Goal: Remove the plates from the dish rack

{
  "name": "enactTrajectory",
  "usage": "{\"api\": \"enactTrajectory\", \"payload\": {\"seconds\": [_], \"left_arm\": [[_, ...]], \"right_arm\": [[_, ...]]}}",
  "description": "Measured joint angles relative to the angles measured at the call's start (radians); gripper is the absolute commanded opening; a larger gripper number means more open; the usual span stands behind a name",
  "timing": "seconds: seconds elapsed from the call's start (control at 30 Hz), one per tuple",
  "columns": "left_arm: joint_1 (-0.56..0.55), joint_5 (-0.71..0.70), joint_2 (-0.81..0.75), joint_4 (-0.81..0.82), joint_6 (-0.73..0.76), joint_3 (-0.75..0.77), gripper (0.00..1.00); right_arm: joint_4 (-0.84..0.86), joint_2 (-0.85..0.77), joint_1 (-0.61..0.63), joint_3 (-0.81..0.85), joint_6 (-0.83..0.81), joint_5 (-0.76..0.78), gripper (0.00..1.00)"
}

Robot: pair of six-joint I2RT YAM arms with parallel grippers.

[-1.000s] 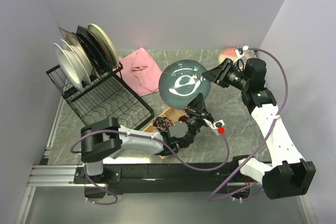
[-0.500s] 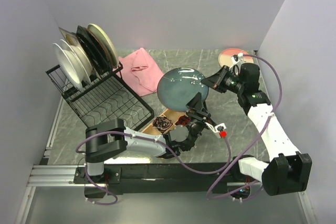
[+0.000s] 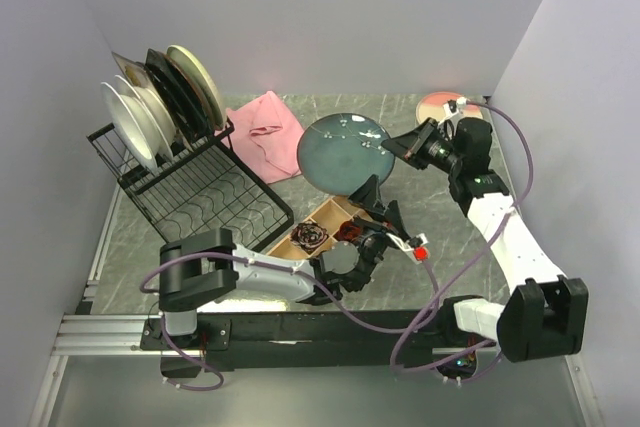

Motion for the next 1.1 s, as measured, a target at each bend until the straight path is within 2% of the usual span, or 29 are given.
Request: {"api": "enactTrajectory", "payload": {"seconds": [0.13, 0.3, 0.57, 0.8, 1.1], "left_arm": [[-0.008, -0.002, -0.069, -0.162, -0.213, -0.002, 0.99], [-0.01, 0.067, -0.282, -0.449, -0.611, -0.02, 0.99], [0.034, 0.149, -0.594, -0.764, -1.067, -0.061, 0.99], [0.094, 0.136, -0.84, -0.897, -1.277, -0.235, 1.0], [0.098, 0.066, -0.964, -0.938, -1.334, -0.382, 1.0]], "right_arm": [[0.024, 0.067, -0.019, 0.026, 0.008, 0.018, 0.0], [0.102, 0.199, -0.057, 0.106, 0.023, 0.078, 0.0], [0.232, 0.465, -0.068, 0.28, 0.022, 0.157, 0.0], [0.234, 0.668, -0.085, 0.389, -0.005, 0.241, 0.0], [0.198, 0.916, -0.132, 0.53, -0.014, 0.346, 0.0]]}}
